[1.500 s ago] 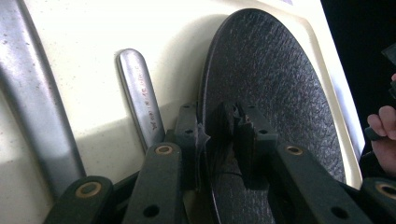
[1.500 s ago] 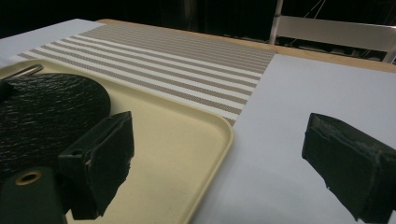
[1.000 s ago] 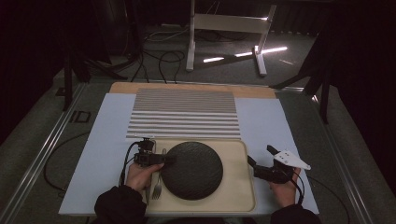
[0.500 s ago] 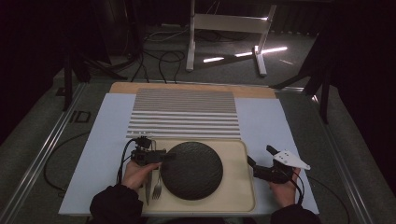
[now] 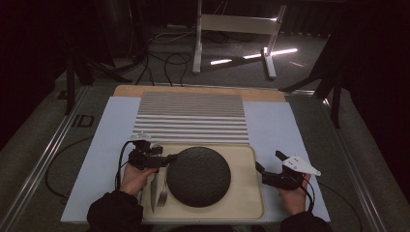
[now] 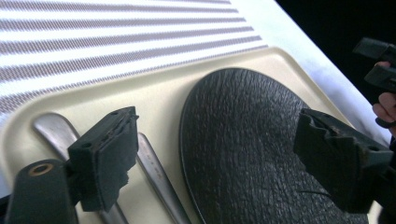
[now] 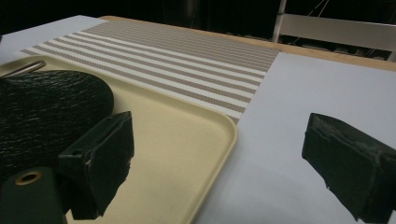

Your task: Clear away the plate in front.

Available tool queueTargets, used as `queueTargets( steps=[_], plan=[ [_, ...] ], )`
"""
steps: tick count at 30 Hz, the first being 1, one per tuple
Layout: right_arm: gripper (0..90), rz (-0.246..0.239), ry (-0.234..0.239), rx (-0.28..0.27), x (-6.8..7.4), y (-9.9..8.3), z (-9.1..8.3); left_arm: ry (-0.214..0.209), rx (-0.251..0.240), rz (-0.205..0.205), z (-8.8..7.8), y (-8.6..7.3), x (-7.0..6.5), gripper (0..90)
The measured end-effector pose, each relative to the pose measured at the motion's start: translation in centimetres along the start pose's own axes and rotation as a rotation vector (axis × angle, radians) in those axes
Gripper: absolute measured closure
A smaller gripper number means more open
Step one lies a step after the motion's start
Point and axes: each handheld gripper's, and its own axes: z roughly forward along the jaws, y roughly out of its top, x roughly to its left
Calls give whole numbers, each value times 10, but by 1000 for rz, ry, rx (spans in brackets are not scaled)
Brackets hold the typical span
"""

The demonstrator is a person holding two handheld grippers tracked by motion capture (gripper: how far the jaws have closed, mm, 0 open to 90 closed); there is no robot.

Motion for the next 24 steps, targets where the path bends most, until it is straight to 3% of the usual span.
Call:
queueTargets(
  steps=[8, 12, 19, 24],
  plan=[
    [92, 0, 1, 0, 0, 0, 0, 62, -16, 34, -9, 3, 3, 2],
    [92, 0, 1, -1, 0, 0, 0, 80, -37, 43, -14, 3, 5, 0],
    [92, 0, 2, 3, 0, 0, 0, 176, -87, 69, -27, 2, 15, 0],
    [92, 1, 3, 3, 0, 0, 0, 204, -109, 85, -35, 0, 22, 0]
  ],
)
